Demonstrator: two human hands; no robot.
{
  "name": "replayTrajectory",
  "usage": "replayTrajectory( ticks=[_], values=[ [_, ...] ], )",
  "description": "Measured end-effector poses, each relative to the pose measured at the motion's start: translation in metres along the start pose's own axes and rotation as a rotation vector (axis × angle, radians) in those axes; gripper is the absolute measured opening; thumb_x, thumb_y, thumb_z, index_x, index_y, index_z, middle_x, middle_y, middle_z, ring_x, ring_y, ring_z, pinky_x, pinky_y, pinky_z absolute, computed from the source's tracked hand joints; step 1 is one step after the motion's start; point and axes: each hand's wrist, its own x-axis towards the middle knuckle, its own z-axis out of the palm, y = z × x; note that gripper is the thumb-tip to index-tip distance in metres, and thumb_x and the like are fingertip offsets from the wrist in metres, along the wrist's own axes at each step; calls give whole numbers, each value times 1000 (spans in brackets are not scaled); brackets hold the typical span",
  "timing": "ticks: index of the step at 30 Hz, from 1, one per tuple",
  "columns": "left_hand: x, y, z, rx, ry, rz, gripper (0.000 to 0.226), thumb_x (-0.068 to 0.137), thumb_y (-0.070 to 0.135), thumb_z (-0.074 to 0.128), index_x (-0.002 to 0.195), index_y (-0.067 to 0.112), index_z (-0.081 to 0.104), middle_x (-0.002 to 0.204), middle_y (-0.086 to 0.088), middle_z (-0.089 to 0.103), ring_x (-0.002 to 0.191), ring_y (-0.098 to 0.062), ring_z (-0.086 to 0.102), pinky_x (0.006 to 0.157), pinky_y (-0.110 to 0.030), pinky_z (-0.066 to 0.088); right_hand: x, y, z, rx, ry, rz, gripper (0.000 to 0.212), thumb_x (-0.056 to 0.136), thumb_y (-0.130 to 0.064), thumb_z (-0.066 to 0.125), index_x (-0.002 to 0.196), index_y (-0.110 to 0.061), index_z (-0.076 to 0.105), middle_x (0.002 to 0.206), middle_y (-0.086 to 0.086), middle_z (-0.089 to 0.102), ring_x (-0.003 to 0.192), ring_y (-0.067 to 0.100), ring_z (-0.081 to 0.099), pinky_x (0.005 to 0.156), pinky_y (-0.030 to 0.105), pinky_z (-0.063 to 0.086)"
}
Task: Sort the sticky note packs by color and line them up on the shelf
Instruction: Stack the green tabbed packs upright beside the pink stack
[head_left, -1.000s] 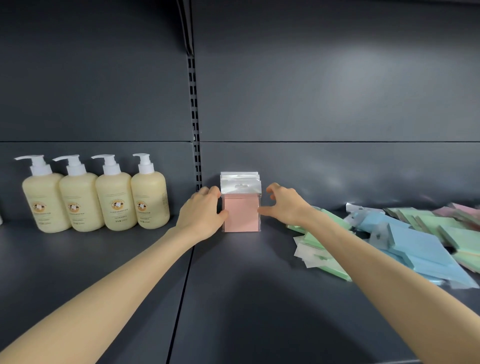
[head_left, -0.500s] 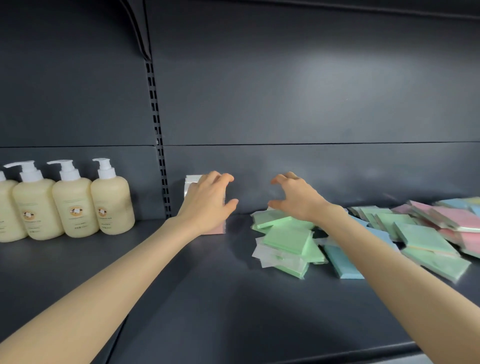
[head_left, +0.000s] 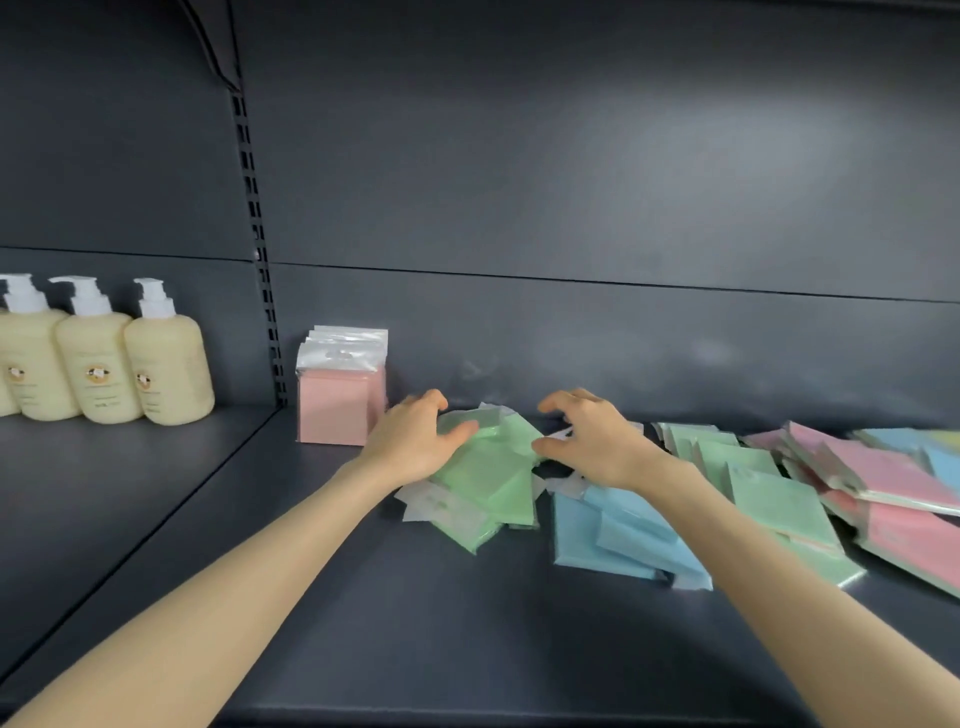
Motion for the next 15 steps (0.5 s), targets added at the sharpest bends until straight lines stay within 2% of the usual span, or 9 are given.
replayTrajectory(
  ticks=[3, 6, 8, 10, 11, 13, 15],
  values=[
    [5, 7, 4, -12, -36, -156, 55, 85, 63, 48, 107, 12, 53, 100, -4, 60, 94, -27, 57, 75, -34, 45, 1, 2, 0, 56, -35, -23, 44, 87, -29, 61, 127, -14, 50, 125, 6, 51, 111, 22, 50, 95, 33, 43],
    [9, 12, 5, -107, 23, -207, 50, 78, 52, 66, 99, 7, 57, 89, -6, 63, 88, -29, 61, 72, -36, 49, 5, 2, 0, 121, -33, -29, 43, 88, -30, 61, 127, -14, 51, 122, 7, 55, 109, 23, 52, 90, 32, 44],
    [10, 13, 5, -265, 83, -243, 50, 74, 36, 76, 109, 6, 58, 96, -7, 65, 92, -27, 63, 82, -39, 52, 6, 1, 1, 200, -27, -18, 43, 88, -30, 62, 126, -15, 51, 118, 6, 58, 109, 22, 54, 92, 32, 46],
    [10, 13, 3, -521, 124, -276, 59, 73, 19, 79, 124, 6, 52, 105, -6, 60, 89, -24, 64, 86, -38, 53, 7, -2, 5, 294, -24, 4, 46, 87, -33, 63, 127, -14, 50, 118, 6, 60, 109, 21, 57, 94, 33, 47],
    [10, 12, 2, -684, 133, -277, 56, 74, 10, 78, 124, 4, 53, 105, -7, 60, 84, -22, 64, 83, -36, 56, 7, -3, 6, 335, -14, 17, 49, 87, -34, 63, 128, -13, 49, 119, 6, 60, 108, 21, 58, 95, 34, 47],
    [8, 16, -2, -923, 115, -221, 34, 78, -4, 71, 110, 2, 60, 93, -6, 63, 80, -19, 65, 70, -25, 58, 9, -6, 7, 396, 10, 29, 54, 88, -35, 62, 131, -8, 45, 119, 6, 63, 109, 23, 59, 95, 33, 46],
    [3, 21, -5, -1069, 88, -162, 30, 80, -8, 67, 109, 0, 61, 92, -9, 65, 82, -19, 67, 68, -22, 58, 10, -9, 5, 468, 31, 33, 61, 88, -36, 62, 136, -6, 38, 115, 1, 64, 107, 18, 59, 91, 27, 45]
  ],
)
